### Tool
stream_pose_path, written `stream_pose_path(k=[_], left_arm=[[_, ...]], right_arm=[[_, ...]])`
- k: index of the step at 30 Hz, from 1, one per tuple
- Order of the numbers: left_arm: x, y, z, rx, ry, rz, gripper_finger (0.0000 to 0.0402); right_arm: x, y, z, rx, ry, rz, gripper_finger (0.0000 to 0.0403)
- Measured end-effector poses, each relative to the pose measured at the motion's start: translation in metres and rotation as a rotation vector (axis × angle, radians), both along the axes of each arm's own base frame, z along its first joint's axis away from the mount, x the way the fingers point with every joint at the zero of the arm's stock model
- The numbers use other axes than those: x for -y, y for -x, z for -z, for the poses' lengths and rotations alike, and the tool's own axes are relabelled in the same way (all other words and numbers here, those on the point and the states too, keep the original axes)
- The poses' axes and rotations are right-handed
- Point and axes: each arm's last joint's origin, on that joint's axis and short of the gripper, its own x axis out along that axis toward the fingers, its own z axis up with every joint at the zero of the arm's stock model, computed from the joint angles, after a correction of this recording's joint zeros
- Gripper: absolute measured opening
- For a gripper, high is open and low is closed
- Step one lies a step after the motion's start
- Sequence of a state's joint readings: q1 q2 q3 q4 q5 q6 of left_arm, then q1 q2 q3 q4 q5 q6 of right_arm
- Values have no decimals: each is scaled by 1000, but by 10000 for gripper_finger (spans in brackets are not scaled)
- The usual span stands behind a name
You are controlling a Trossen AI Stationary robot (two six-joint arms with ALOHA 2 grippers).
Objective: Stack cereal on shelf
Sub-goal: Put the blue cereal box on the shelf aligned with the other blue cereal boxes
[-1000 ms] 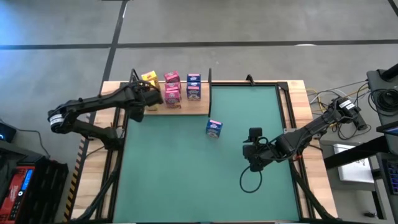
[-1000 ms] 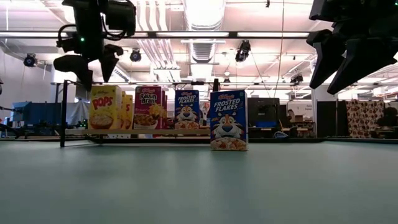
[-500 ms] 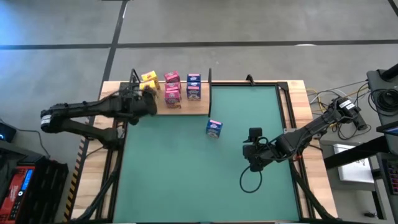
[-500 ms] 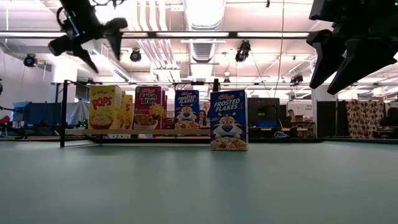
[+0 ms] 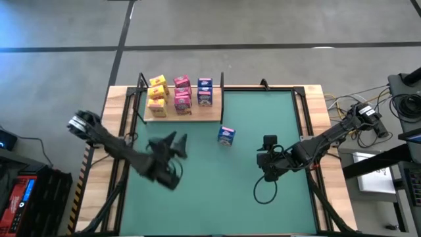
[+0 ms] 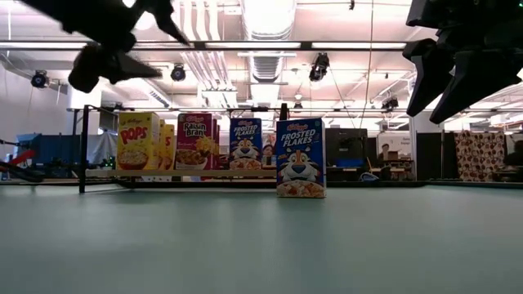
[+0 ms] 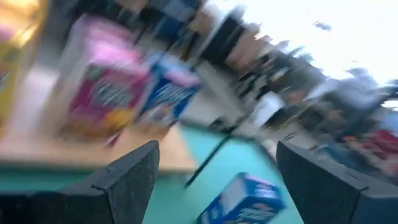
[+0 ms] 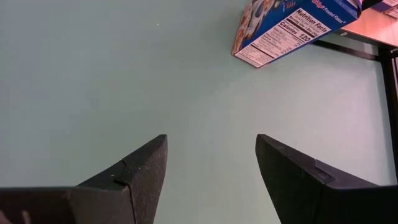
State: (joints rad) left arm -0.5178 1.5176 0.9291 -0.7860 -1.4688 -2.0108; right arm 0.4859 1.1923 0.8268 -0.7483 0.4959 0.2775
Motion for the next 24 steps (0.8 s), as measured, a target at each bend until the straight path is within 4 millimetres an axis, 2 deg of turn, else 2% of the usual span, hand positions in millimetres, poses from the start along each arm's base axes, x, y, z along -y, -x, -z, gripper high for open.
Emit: stream_pose_path(k=[2,5,8,10,17,20,24], left_arm=[[14,1,12,22,-95,31,303],[23,1,25,25,-71,59,295],[24,1,32,-152,-44,79,293],[26,1,36,-201,-6,96,292],[47,9,37,-278,-111,194,292],[59,12,38,-307,-95,254,292],[79,7,37,-438,-36,408,292]], right_arm=[[0,0,0,1,0,0,233],[0,0,0,3,-1,0,233],[0,0,0,4,-2,0,233],[0,0,0,6,-3,0,233],[0,-1,0,6,-3,0,233],[0,0,0,6,-3,0,233],[0,-1,0,6,-3,0,233]])
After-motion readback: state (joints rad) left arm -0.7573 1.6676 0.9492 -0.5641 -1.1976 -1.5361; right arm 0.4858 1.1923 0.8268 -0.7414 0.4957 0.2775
